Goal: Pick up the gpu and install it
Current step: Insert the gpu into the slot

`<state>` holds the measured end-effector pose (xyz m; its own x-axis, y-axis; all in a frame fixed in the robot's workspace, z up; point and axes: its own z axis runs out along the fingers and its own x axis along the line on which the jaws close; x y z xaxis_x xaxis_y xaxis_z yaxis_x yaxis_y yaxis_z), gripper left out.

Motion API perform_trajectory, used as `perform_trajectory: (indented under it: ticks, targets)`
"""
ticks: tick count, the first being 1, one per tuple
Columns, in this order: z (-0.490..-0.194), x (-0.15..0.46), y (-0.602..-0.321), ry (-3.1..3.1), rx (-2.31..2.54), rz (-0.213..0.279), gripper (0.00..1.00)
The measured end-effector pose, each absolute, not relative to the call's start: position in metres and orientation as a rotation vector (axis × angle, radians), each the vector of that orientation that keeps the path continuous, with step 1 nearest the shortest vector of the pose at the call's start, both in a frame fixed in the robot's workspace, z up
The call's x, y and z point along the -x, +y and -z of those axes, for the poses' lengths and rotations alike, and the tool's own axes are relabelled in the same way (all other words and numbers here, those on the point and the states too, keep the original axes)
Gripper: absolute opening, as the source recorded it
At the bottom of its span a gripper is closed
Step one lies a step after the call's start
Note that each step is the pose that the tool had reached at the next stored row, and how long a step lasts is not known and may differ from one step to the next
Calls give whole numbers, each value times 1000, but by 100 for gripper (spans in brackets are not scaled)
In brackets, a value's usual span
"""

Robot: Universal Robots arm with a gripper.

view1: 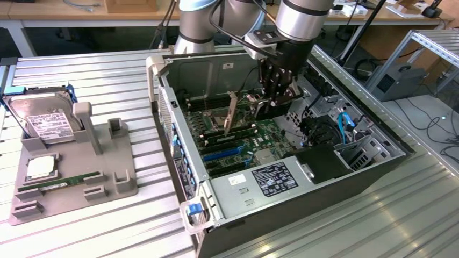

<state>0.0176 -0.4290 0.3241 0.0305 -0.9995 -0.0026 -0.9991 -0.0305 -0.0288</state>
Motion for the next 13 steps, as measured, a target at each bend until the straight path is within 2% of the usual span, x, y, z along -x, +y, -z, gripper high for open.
perform_trajectory:
  ticks: [13]
  targets:
    - [-316, 0, -430, 2182, 2230, 30, 27]
